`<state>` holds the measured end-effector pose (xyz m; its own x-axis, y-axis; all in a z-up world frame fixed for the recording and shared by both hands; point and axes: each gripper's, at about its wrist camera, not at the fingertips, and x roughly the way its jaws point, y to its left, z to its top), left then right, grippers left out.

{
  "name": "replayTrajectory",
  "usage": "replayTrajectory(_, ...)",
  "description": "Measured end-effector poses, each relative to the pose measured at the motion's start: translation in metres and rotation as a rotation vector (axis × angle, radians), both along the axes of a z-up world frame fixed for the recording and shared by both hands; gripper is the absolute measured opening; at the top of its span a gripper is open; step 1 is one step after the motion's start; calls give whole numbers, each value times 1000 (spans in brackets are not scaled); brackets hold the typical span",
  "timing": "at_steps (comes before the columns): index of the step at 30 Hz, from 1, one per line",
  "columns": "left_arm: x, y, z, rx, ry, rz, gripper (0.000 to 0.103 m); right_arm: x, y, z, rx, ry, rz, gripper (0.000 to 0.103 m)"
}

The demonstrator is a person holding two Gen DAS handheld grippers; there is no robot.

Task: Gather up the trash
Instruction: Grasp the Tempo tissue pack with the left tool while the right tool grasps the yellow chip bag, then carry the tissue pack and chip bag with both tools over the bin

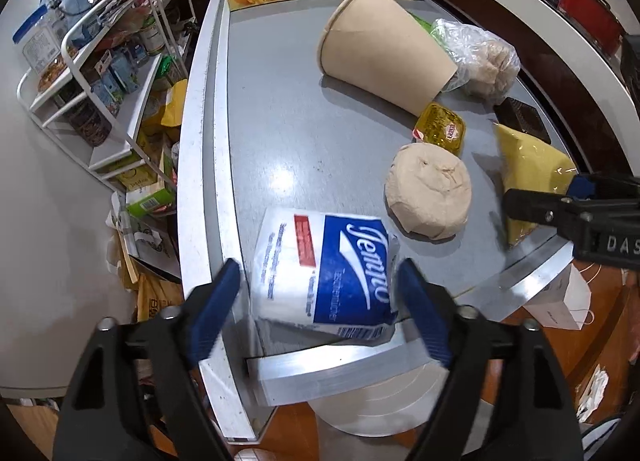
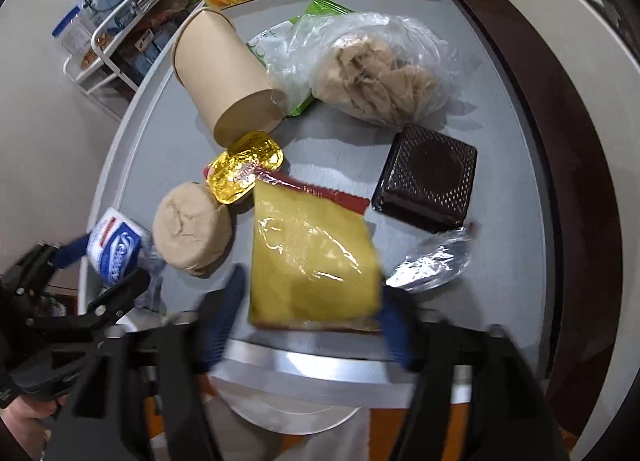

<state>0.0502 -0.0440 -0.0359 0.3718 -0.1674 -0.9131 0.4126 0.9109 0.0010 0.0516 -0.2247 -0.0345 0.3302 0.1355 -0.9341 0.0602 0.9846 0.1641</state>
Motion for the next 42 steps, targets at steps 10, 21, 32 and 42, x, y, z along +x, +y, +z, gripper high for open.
replayTrajectory(10,4,3,-8,-15,9,2,84,1,-9,-6,48,5,-102,83)
replayTrajectory(21,-1,-4,-2,-25,-1,-26,57,-9,-11,-1,40,-38,-68,46)
replayTrajectory(32,-9,10,27,-100,-35,13,57,-27,-15,29,95,-98,-59,46)
replayTrajectory(42,-25,15,47,-123,-66,14,57,-51,-8,59,117,-149,-8,46)
